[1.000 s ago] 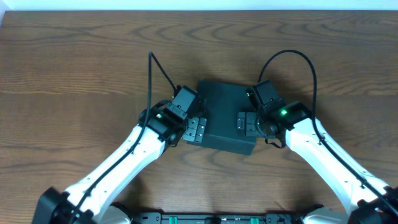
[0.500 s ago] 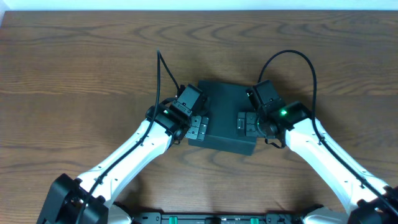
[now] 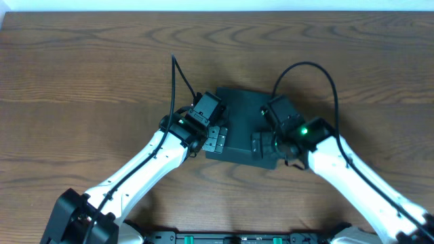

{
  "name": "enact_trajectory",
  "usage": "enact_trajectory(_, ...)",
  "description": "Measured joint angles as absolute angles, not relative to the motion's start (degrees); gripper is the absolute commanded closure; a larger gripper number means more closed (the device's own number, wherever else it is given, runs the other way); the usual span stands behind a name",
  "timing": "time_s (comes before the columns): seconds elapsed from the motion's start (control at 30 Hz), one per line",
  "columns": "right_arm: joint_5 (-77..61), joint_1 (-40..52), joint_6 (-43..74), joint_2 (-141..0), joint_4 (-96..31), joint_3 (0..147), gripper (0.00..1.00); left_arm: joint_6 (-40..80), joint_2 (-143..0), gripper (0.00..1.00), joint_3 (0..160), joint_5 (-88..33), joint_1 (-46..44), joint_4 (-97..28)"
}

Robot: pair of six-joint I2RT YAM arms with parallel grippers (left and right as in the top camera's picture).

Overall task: Pack container
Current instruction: 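Slide the right gripper down along the box's right front corner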

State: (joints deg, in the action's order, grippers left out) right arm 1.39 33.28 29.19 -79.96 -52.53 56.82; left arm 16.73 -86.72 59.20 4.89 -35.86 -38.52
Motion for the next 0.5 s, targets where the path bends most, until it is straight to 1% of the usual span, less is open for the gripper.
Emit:
enact_trajectory(0.2, 1.26, 37.82, 30.11, -76.12, -56.16, 56.73, 0.01, 16.73, -87.39, 0.05, 59.51, 4.91, -35.86, -38.76)
enact_trajectory(0.5, 1.32, 38.54, 36.71, -76.12, -56.38, 50.09, 0.01, 16.71, -88.42, 0.05, 59.99, 4.91, -35.92, -38.96)
